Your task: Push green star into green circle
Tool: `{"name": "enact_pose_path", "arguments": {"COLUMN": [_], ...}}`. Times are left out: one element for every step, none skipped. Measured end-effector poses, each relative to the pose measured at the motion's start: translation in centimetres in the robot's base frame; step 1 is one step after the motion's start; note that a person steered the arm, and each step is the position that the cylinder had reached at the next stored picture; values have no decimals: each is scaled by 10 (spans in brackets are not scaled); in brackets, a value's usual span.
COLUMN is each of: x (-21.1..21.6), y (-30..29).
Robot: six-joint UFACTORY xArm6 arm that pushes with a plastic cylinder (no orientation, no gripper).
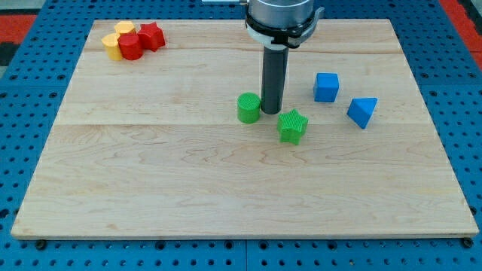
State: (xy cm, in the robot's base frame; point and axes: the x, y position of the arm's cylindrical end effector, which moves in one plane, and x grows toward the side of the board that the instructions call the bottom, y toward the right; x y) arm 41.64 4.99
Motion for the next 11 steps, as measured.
{"name": "enact_pose_path", "arguments": {"x": [0,21,24,33,40,41,64,83,61,26,-12], "y": [71,124,95,63,35,26,62,39,-25,-67,-85]}}
